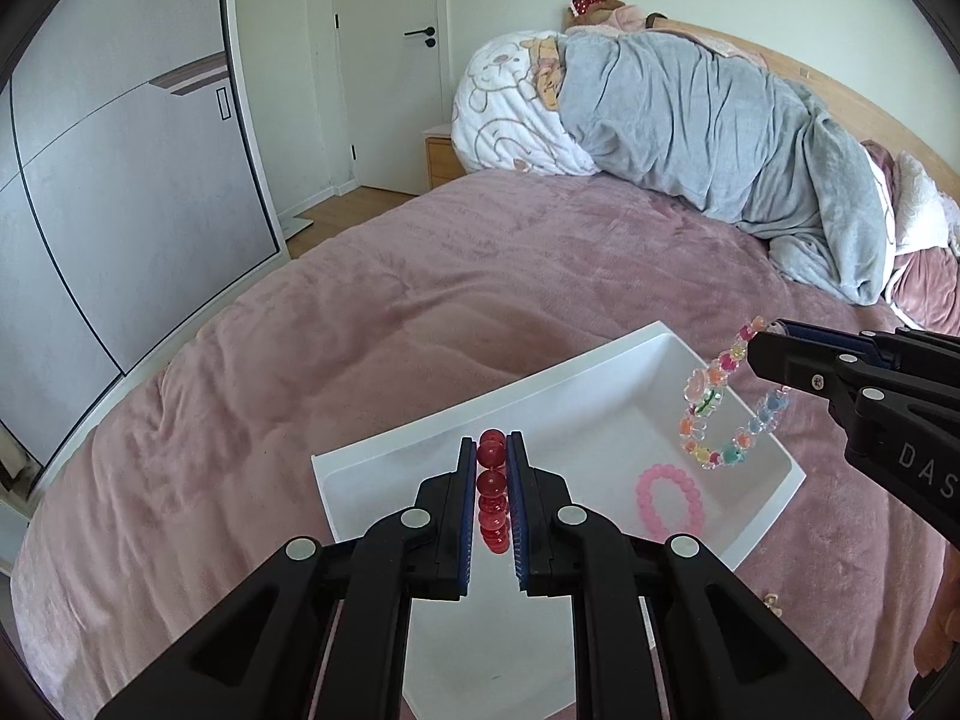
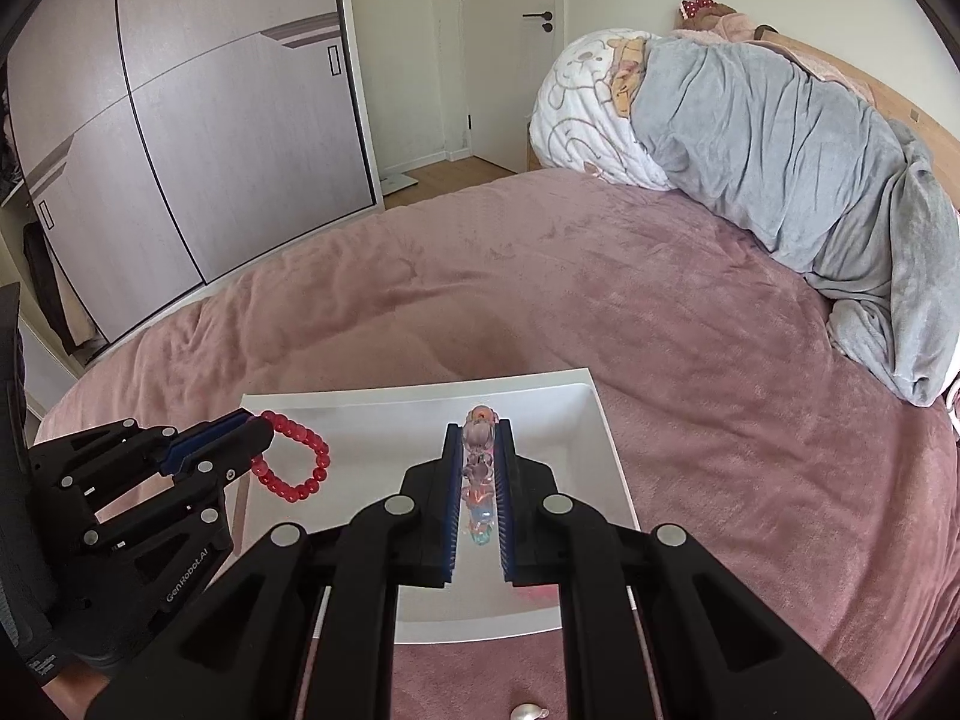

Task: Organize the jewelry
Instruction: 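Lift and carry both bracelets in left and right grippers over bin, then open left gripper releasing red bracelet while right gripper releases multicolor bracelet, then move left gripper to white jade bracelet while right gripper moves to silver pendant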

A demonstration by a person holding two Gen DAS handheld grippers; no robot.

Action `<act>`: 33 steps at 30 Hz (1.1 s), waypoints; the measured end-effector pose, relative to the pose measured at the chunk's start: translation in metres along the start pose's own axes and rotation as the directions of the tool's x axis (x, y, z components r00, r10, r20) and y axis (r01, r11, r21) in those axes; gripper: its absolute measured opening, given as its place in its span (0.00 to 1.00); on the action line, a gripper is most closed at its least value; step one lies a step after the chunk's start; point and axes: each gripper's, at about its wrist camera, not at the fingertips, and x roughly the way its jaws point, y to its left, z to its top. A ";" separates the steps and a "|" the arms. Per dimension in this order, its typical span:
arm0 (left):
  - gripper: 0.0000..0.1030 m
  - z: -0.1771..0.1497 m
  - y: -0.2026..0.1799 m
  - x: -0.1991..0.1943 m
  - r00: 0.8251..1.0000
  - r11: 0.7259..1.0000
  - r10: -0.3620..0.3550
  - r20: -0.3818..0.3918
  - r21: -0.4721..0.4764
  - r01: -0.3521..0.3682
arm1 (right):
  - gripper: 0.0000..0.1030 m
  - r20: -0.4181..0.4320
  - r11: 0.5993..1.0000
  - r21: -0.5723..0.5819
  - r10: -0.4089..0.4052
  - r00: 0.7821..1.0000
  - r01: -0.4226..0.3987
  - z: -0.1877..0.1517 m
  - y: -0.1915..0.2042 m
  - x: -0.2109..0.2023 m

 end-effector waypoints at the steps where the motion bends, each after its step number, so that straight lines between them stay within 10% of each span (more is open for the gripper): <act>1: 0.15 -0.001 0.000 0.007 1.000 1.000 0.002 -0.015 0.004 -0.002 | 0.10 -0.013 1.000 0.004 0.003 1.000 -0.003 -0.001 0.000 0.006; 18: 0.15 -0.021 0.001 0.095 0.978 1.000 0.022 -0.209 -0.006 -0.023 | 0.10 -0.212 0.995 0.093 0.053 0.976 -0.034 -0.041 -0.018 0.115; 25: 0.31 -0.026 0.014 0.104 0.975 0.999 0.015 -0.223 -0.035 -0.024 | 0.13 -0.248 0.997 0.078 0.047 0.968 -0.028 -0.048 -0.010 0.130; 33: 0.44 -0.016 0.009 0.074 0.992 0.999 0.008 -0.127 -0.044 -0.014 | 0.45 -0.158 0.999 0.034 0.029 0.987 -0.024 -0.033 -0.006 0.087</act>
